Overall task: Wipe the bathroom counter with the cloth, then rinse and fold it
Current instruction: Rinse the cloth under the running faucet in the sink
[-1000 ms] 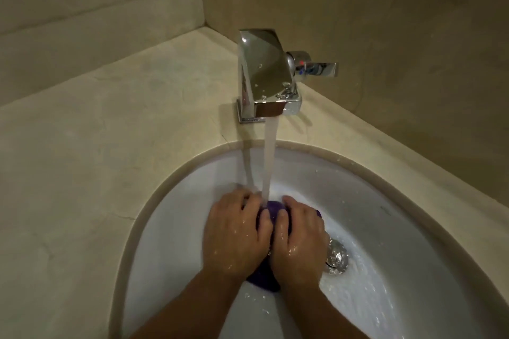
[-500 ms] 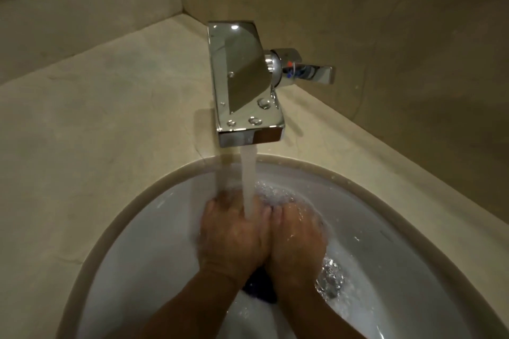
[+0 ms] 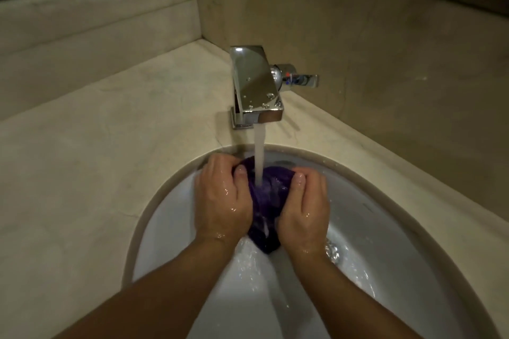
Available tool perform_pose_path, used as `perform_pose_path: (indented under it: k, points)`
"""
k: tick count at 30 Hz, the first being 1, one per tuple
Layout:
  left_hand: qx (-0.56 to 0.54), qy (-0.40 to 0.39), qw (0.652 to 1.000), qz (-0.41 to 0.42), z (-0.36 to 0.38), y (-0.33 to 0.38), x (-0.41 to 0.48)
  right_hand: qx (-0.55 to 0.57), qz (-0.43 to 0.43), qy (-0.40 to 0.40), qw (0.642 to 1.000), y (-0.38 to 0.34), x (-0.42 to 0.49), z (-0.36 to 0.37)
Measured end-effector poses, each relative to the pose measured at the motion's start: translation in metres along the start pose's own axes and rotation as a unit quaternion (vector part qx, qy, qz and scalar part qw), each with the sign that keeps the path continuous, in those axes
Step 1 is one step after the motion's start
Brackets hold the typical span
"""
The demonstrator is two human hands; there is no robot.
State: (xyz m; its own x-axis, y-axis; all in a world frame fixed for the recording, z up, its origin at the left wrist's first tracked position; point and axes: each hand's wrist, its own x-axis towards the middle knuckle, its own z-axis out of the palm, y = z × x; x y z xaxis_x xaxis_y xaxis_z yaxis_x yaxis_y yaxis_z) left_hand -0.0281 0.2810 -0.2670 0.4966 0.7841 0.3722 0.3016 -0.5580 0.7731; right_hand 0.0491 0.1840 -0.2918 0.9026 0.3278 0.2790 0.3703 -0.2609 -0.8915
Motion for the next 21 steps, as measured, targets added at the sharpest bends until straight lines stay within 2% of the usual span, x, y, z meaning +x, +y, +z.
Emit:
perform_pose_path:
  k: [2, 4, 8, 11, 14, 18, 19, 21]
  points:
    - [0.015, -0.017, 1.000, 0.015, -0.008, -0.005, -0.004, 0.025, -0.010, -0.001, 1.000, -0.004, -0.006, -0.001]
    - [0.061, -0.063, 0.996, 0.020, -0.011, -0.019, -0.015, 0.023, 0.033, -0.003, 0.999, 0.006, -0.014, -0.001]
    - [0.160, -0.131, 0.978, -0.001, 0.000, -0.037, -0.040, -0.081, 0.108, -0.011, 0.991, 0.043, -0.033, -0.002]
    - [0.103, -0.153, 0.983, -0.011, 0.014, -0.038, -0.051, -0.160, 0.069, -0.053, 0.983, 0.057, -0.042, 0.000]
    - [0.101, -0.141, 0.985, 0.015, 0.022, -0.042, -0.050, -0.192, 0.003, -0.094, 0.977, 0.055, -0.037, 0.008]
    - [0.157, -0.075, 0.983, 0.051, 0.033, -0.044, -0.040, -0.244, -0.028, -0.088, 0.965, 0.060, -0.025, 0.017]
    - [0.188, -0.058, 0.979, 0.059, 0.036, -0.042, -0.036, -0.270, -0.035, -0.095, 0.958, 0.064, -0.022, 0.018]
    - [0.235, -0.046, 0.969, 0.067, 0.038, -0.037, -0.035, -0.339, -0.045, -0.158, 0.926, 0.067, -0.016, 0.020]
